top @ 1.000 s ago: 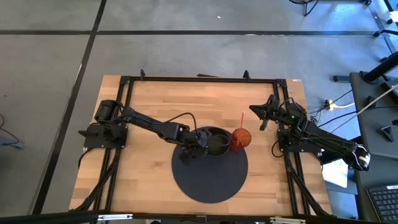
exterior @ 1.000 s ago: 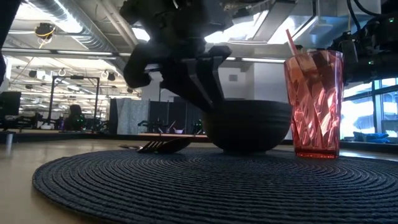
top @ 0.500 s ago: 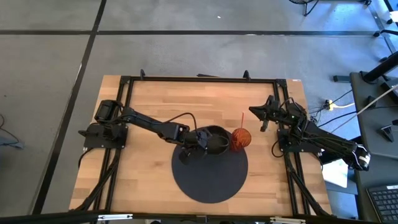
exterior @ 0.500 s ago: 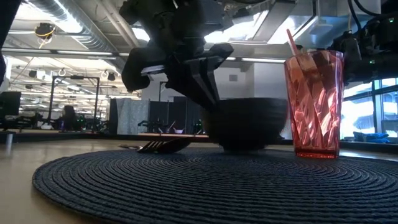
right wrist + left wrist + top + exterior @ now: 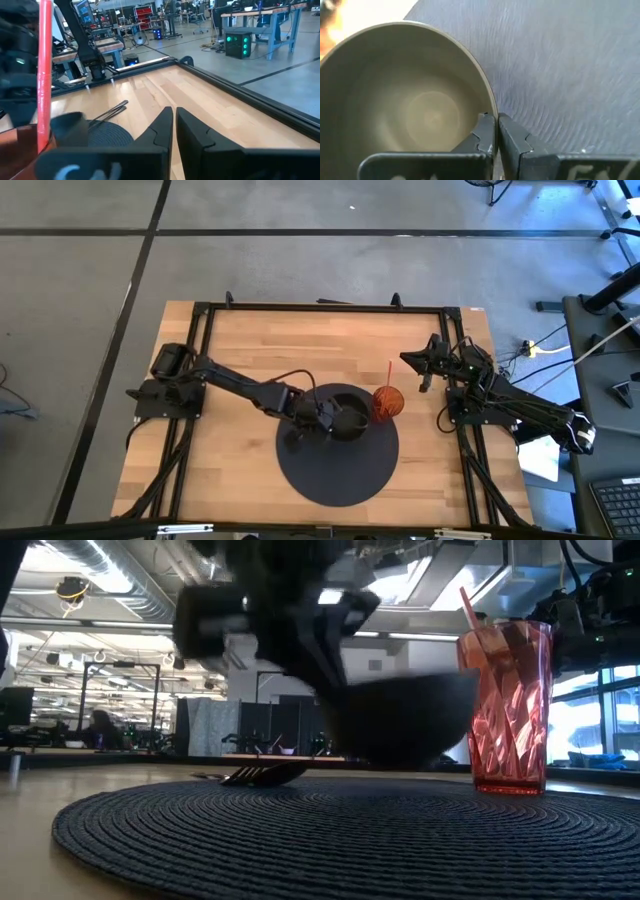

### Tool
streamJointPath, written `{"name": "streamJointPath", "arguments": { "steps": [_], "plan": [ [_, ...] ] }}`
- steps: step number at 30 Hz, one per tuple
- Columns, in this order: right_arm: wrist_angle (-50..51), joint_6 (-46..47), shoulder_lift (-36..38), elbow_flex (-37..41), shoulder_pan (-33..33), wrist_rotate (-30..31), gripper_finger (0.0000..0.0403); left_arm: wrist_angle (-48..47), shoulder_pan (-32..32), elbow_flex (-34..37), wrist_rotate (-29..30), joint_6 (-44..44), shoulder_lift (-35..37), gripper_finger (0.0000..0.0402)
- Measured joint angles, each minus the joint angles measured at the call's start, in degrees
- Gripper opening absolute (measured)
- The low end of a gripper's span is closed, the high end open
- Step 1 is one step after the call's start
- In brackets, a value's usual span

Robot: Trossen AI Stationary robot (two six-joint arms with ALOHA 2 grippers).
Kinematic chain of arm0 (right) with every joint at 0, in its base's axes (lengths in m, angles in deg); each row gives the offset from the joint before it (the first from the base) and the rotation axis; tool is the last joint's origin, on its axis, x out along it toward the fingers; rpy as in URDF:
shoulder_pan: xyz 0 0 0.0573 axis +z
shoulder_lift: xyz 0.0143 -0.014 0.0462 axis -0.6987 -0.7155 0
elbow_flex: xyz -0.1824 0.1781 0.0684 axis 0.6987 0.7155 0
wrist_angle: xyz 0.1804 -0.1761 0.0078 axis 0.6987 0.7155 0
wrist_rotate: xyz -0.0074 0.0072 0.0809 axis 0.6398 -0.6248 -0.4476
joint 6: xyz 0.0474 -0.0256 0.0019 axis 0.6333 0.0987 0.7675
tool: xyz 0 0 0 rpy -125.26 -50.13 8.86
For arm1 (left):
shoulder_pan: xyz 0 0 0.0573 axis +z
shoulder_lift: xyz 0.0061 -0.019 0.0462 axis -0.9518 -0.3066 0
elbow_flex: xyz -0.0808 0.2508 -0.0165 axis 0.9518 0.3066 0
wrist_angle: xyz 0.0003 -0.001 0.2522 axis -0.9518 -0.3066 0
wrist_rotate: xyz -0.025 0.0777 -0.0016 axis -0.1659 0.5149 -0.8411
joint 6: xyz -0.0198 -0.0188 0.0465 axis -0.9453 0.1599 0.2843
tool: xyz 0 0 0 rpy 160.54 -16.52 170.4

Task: Pick & Place Utensil
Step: Adjust the black bowl

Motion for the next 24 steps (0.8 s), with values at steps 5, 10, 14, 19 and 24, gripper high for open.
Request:
{"name": "streamJointPath", "arguments": {
  "steps": [5, 10, 14, 19, 24],
  "plan": [
    [0.0, 0.0, 0.0, 0.0, 0.0, 0.0, 0.0023, -5.6, -2.5, -4.2, -1.0, -2.0, 0.0, 0.0004],
    [0.0, 0.0, 0.0, 0.0, 0.0, 0.0, 0.0023, -7.5, -3.7, -4.4, -3.8, -5.4, 0.0, 0.0004],
    [0.0, 0.0, 0.0, 0.0, 0.0, 0.0, 0.0023, -6.9, -4.3, -4.4, -3.8, -6.2, 0.0, 0.0004],
    [0.0, 0.1, 0.0, 0.0, 0.0, -0.1, 0.0023, -5.8, -4.1, -4.0, -6.1, -7.6, -1.4, 0.0004],
    [0.5, 0.1, 0.0, 0.0, 0.0, -0.5, 0.0023, -5.2, -4.2, -3.9, -6.5, -7.5, -4.2, 0.0007]
  ]
}}
